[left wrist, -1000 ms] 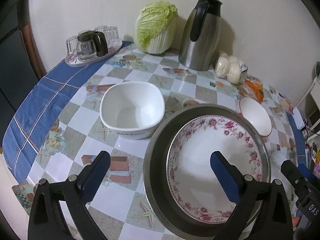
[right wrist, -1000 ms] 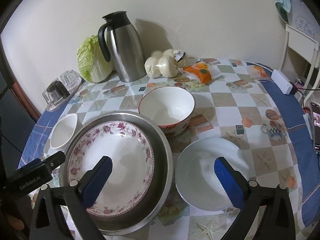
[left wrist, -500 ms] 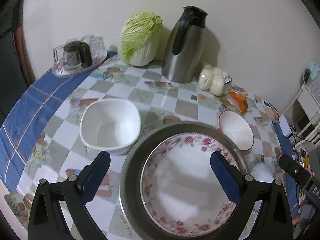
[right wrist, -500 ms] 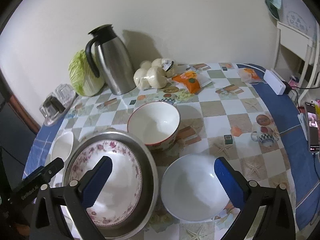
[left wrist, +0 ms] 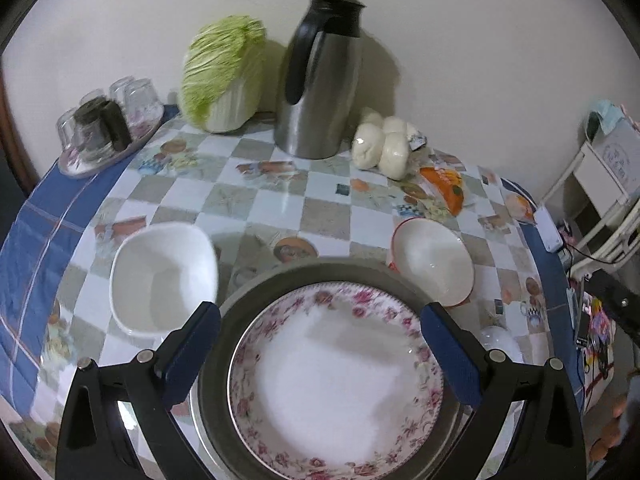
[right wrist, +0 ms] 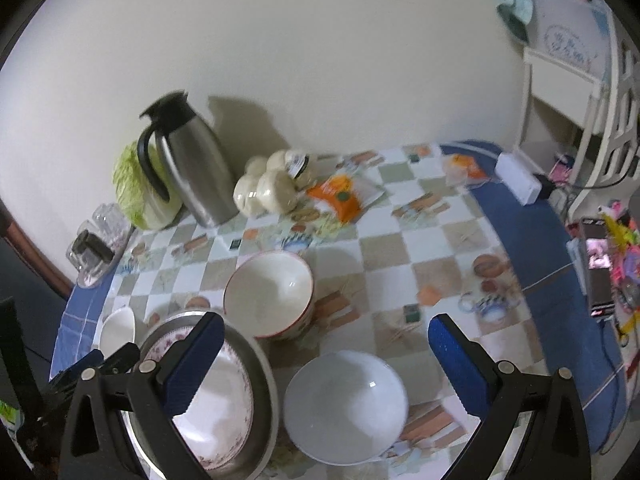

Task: Organize plates and bowls
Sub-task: 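Raise both grippers off the plate and move toward the red-rimmed bowl, then close both grippers on the rim of the red-rimmed white bowl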

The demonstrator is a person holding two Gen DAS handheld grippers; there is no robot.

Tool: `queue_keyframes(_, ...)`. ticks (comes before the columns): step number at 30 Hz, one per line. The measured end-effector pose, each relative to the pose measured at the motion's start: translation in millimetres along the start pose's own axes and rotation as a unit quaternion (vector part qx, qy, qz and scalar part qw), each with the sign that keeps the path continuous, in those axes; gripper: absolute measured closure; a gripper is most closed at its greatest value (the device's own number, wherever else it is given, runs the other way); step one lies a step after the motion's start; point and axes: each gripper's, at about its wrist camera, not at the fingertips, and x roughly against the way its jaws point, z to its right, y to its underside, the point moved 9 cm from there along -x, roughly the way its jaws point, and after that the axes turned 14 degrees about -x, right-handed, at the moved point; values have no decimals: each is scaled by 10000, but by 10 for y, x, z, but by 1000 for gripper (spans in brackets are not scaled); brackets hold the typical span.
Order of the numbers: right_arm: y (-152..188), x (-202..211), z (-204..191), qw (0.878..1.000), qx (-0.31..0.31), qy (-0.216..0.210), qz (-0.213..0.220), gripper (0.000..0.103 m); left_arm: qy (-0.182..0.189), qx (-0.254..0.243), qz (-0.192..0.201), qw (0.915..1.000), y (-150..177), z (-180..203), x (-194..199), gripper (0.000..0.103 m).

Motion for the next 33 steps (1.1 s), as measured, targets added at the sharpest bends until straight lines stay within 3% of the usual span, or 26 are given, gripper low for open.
queue_keyframes(6,-202,111,19,9998,-68,-27,193,0,-152,-118,-45,9998,-408,46,72,3)
queue_keyframes(11,-233,-125,65,9999,-143,85,42,0,-132,-109,-113,9998,-673,145,17,3)
queue_keyframes(17,-187,-515,125,9989,-367,158,-252,0,-379,-442,-517,9970,-708,284,-349,4)
queue_keyframes(19,-126,-664,113,9983,-393,132,-413,2,-349,-470,-634,9963,-675,314,-491,5)
queue_keyframes(26,121,-1159,67,9955,-342,203,-861,23,-240,-545,-1048,9927,-556,430,-975,7)
queue_keyframes(27,163,-1228,62,9947,-365,196,-940,26,-213,-544,-1096,9923,-543,442,-1039,10)
queue_keyframes(29,209,-1314,39,9941,-368,178,-1001,29,-114,-577,-1204,9910,-515,480,-1145,26)
queue_keyframes(31,252,-1396,9,9939,-303,196,-1046,33,-63,-632,-1314,9893,-482,524,-1256,28)
queue_keyframes(33,288,-1464,-17,9935,-258,212,-1088,40,-35,-715,-1386,9878,-455,568,-1352,37)
